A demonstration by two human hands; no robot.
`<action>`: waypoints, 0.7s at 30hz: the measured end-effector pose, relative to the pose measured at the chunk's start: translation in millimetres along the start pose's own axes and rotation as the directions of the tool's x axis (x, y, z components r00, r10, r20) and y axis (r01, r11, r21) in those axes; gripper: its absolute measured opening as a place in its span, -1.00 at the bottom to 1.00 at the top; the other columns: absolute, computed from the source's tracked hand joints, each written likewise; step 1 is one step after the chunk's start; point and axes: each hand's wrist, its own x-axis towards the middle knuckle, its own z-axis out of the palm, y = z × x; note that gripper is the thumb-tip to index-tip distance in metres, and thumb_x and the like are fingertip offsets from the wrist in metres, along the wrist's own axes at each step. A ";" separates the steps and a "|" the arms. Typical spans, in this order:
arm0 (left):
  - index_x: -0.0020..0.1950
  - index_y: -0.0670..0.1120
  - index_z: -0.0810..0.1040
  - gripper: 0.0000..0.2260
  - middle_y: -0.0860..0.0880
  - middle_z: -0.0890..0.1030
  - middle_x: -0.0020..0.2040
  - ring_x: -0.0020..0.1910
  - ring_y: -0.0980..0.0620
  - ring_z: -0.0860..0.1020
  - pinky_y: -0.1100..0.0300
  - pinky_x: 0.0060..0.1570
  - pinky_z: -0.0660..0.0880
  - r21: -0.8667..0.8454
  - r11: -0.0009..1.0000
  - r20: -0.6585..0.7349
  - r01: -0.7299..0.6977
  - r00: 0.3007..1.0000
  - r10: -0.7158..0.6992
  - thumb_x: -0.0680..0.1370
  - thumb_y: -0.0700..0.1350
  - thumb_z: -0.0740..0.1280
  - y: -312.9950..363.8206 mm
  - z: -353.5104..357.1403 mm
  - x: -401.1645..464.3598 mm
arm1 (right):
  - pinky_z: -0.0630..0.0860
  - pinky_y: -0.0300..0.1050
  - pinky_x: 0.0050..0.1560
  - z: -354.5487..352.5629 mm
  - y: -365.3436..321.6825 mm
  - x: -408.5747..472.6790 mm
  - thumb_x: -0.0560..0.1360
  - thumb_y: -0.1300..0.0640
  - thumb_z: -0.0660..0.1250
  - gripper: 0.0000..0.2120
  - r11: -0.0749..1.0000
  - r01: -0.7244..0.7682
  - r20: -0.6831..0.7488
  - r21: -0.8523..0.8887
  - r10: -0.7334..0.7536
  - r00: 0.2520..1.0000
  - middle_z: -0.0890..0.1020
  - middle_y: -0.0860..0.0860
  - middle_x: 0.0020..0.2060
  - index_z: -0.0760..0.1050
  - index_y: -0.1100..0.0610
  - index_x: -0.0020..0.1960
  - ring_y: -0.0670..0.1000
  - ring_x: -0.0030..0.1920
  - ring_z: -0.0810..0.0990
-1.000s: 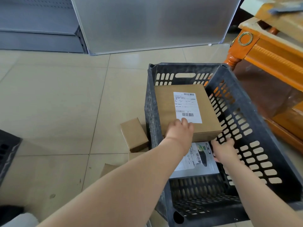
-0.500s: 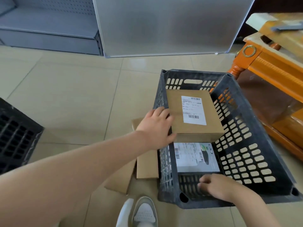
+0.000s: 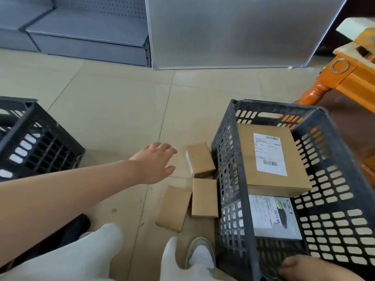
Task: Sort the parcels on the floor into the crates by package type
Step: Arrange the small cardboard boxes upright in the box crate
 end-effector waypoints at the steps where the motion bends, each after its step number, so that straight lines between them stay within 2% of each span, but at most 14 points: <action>1: 0.56 -0.01 0.16 -0.49 -0.03 0.21 0.54 0.51 -0.09 0.18 0.02 0.45 0.22 -0.006 1.000 0.014 0.004 1.000 -0.004 0.64 0.13 0.09 -1.6 5.0 -1.9 | 0.34 -0.27 0.24 -18.0 -1.5 1.4 0.29 -0.57 0.26 -0.76 0.999 0.047 0.028 -0.017 -0.046 0.999 0.56 -0.24 0.03 0.53 -0.47 -0.30 -0.19 0.24 0.50; 4: 0.56 -0.01 0.16 -0.49 -0.03 0.21 0.54 0.50 -0.09 0.20 0.01 0.44 0.24 -0.032 0.999 0.056 0.004 0.998 -0.003 0.64 0.13 0.10 -8.9 21.7 -6.5 | 0.39 -0.28 0.17 71.1 -52.9 -2.8 0.39 -0.49 0.26 -0.80 0.978 0.137 -0.084 -0.157 -0.151 0.985 0.58 -0.23 0.05 0.55 -0.43 -0.18 -0.20 0.17 0.53; 5: 0.56 -0.01 0.17 -0.50 -0.03 0.22 0.54 0.50 -0.09 0.21 0.01 0.43 0.25 -0.042 0.999 0.069 0.005 0.998 -0.002 0.64 0.12 0.10 -11.6 27.6 -7.6 | 0.40 -0.29 0.15 113.0 -82.6 -0.1 0.42 -0.46 0.26 -0.81 0.975 0.143 -0.063 -0.172 -0.156 0.986 0.59 -0.22 0.06 0.55 -0.41 -0.14 -0.20 0.15 0.53; 6: 0.55 -0.01 0.17 -0.50 -0.03 0.22 0.54 0.50 -0.09 0.21 0.02 0.43 0.25 -0.055 0.998 0.084 0.009 0.996 -0.004 0.64 0.12 0.10 -14.8 34.0 -8.9 | 0.41 -0.29 0.12 111.6 -81.5 -4.6 0.44 -0.43 0.26 -0.81 0.973 0.170 -0.078 -0.154 -0.184 0.980 0.59 -0.22 0.06 0.54 -0.39 -0.11 -0.20 0.13 0.54; 8: 0.55 -0.01 0.18 -0.50 -0.02 0.22 0.54 0.49 -0.10 0.22 0.03 0.43 0.25 -0.079 0.997 0.115 0.021 0.993 -0.012 0.64 0.11 0.11 -18.8 45.3 -11.0 | 0.43 -0.31 0.07 33.0 -131.8 -16.7 0.50 -0.37 0.25 -0.83 0.961 0.252 -0.181 -0.116 -0.270 0.946 0.61 -0.21 0.07 0.53 -0.34 -0.05 -0.21 0.09 0.55; 9: 0.55 -0.01 0.18 -0.50 -0.02 0.22 0.53 0.49 -0.09 0.22 0.03 0.43 0.25 -0.091 0.995 0.130 0.030 0.991 -0.018 0.64 0.10 0.11 -21.7 51.3 -11.7 | 0.43 -0.36 0.02 -7.1 -162.7 -23.8 0.49 -0.34 0.26 -0.75 0.976 0.204 -0.207 -0.079 -0.216 0.954 0.63 -0.23 0.03 0.59 -0.24 -0.03 -0.26 0.04 0.57; 10: 0.55 0.00 0.18 -0.50 -0.01 0.22 0.53 0.49 -0.09 0.22 0.03 0.43 0.25 -0.106 0.994 0.148 0.041 0.989 -0.025 0.63 0.10 0.12 -24.7 57.4 -12.5 | 0.42 -0.35 0.00 -34.8 -182.9 -30.4 0.51 -0.33 0.24 -0.79 0.979 0.099 -0.304 -0.180 -0.151 0.941 0.63 -0.22 0.05 0.54 -0.27 0.00 -0.25 0.03 0.56; 11: 0.55 0.00 0.18 -0.50 0.00 0.23 0.53 0.48 -0.09 0.22 0.03 0.42 0.26 -0.123 0.991 0.167 0.055 0.985 -0.034 0.63 0.09 0.12 -27.8 63.3 -13.1 | 0.43 -0.34 -0.01 -35.4 -198.7 -45.5 0.56 -0.27 0.23 -0.85 0.991 0.014 -0.357 -0.136 -0.063 0.932 0.63 -0.19 0.09 0.50 -0.26 0.03 -0.23 0.02 0.55; 12: 0.54 0.00 0.19 -0.51 0.00 0.23 0.52 0.48 -0.09 0.22 0.02 0.41 0.27 -0.145 0.987 0.187 0.073 0.981 -0.045 0.63 0.08 0.13 -31.7 69.2 -13.6 | 0.46 -0.30 -0.02 -22.8 -203.1 -47.9 0.60 -0.18 0.23 -0.89 0.993 0.005 -0.449 -0.117 -0.058 0.892 0.64 -0.16 0.09 0.49 -0.23 0.06 -0.20 -0.01 0.56; 14: 0.54 -0.01 0.18 -0.50 0.00 0.24 0.52 0.48 -0.09 0.22 0.00 0.41 0.28 -0.207 0.971 0.228 0.120 0.971 -0.071 0.62 0.07 0.14 -39.2 80.8 -14.3 | 0.54 -0.14 -0.07 -51.7 -230.0 -48.2 0.63 -0.07 0.21 -0.82 0.997 -0.001 -0.564 -0.075 -0.042 0.825 0.69 -0.08 -0.04 0.57 -0.09 0.05 -0.08 -0.11 0.62; 16: 0.55 -0.01 0.18 -0.50 -0.02 0.25 0.52 0.48 -0.09 0.23 0.01 0.41 0.27 -0.278 0.943 0.266 0.180 0.958 -0.105 0.62 0.05 0.15 -45.2 90.9 -15.0 | 0.56 -0.04 -0.13 -70.6 -260.6 -54.5 0.64 -0.02 0.19 -0.80 0.997 0.078 -0.666 0.028 -0.040 0.745 0.67 -0.04 -0.10 0.57 0.00 0.04 0.01 -0.15 0.63; 17: 0.54 0.00 0.19 -0.51 -0.03 0.27 0.51 0.47 -0.09 0.25 0.03 0.39 0.29 -0.315 0.925 0.278 0.213 0.952 -0.125 0.62 0.04 0.15 -47.8 95.9 -15.4 | 0.53 -0.06 -0.13 -78.0 -278.4 -57.8 0.64 0.00 0.19 -0.82 0.986 0.144 -0.729 0.081 -0.040 0.684 0.64 -0.05 -0.05 0.55 0.00 0.10 0.00 -0.11 0.60; 19: 0.53 0.01 0.22 -0.53 -0.05 0.31 0.49 0.41 -0.08 0.33 0.07 0.32 0.34 -0.392 0.876 0.298 0.281 0.940 -0.168 0.61 0.02 0.16 -52.7 107.1 -18.9 | 0.41 -0.06 -0.04 -80.0 -309.9 -58.8 0.63 0.05 0.21 -0.81 0.954 0.263 -0.865 0.146 -0.006 0.502 0.56 -0.09 0.03 0.50 0.00 0.21 -0.04 0.00 0.51; 21: 0.52 0.01 0.24 -0.54 -0.05 0.32 0.48 0.37 -0.07 0.38 0.12 0.25 0.36 -0.451 0.831 0.310 0.325 0.931 -0.196 0.62 0.00 0.17 -56.9 118.5 -24.3 | 0.44 -0.04 -0.02 -74.3 -339.9 -58.6 0.60 0.13 0.24 -0.81 0.893 0.431 -0.945 0.131 -0.019 0.326 0.56 -0.11 0.00 0.49 0.01 0.20 -0.05 -0.02 0.51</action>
